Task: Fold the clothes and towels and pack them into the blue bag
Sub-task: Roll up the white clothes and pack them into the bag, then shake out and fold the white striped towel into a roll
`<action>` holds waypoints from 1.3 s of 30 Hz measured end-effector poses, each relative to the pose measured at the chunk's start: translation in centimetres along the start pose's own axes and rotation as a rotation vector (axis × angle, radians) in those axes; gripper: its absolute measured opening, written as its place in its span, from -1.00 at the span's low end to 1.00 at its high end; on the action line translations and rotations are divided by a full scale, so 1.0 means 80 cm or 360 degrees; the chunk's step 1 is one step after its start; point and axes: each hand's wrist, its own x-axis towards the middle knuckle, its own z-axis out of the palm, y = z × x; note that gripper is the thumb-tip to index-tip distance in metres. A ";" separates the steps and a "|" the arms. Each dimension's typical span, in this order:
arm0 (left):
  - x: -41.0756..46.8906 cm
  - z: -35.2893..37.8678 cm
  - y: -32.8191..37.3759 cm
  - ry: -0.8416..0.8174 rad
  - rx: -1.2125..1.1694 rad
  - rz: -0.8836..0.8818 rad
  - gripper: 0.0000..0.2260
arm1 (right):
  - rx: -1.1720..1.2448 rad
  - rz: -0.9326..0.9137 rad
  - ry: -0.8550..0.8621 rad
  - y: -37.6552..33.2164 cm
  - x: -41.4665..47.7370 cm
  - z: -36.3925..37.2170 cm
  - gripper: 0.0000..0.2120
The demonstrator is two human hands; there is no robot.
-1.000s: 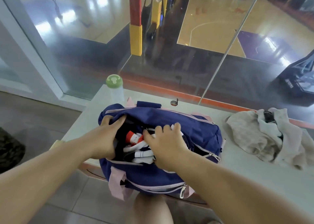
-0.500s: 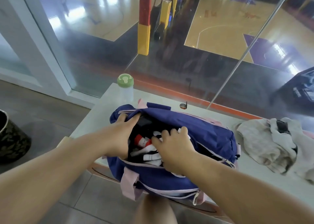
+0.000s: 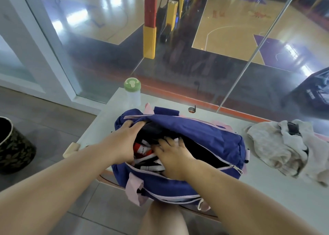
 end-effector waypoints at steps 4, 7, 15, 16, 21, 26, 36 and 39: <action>-0.017 0.000 0.004 0.0166 0.0002 0.0046 -0.33 | 0.0057 -0.0064 0.0057 0.015 -0.027 -0.024 -0.40; -0.034 -0.001 0.013 0.0265 0.0158 -0.0008 -0.43 | 0.0096 -0.0092 0.0119 0.025 -0.061 -0.041 -0.54; -0.085 0.022 0.092 0.0435 0.0095 0.0161 -0.74 | 0.0402 0.0215 0.0058 0.060 -0.177 -0.033 -0.68; -0.087 0.028 0.107 0.0400 0.0080 0.0180 -0.76 | 0.0433 0.0244 0.0061 0.066 -0.194 -0.027 -0.69; -0.078 0.057 0.187 0.0178 0.0198 0.0323 -0.75 | 0.0516 0.0479 -0.0069 0.109 -0.276 0.010 -0.64; -0.046 0.090 0.273 0.0013 0.0225 0.0519 -0.71 | 0.0684 0.0809 -0.0215 0.174 -0.349 0.049 -0.52; 0.079 0.146 0.424 -0.0199 0.0193 0.0736 -0.72 | 0.0736 0.1479 -0.0088 0.341 -0.428 0.111 -0.56; 0.130 0.159 0.465 -0.0194 0.0130 0.0754 -0.76 | 0.0704 0.1647 0.0015 0.390 -0.431 0.119 -0.62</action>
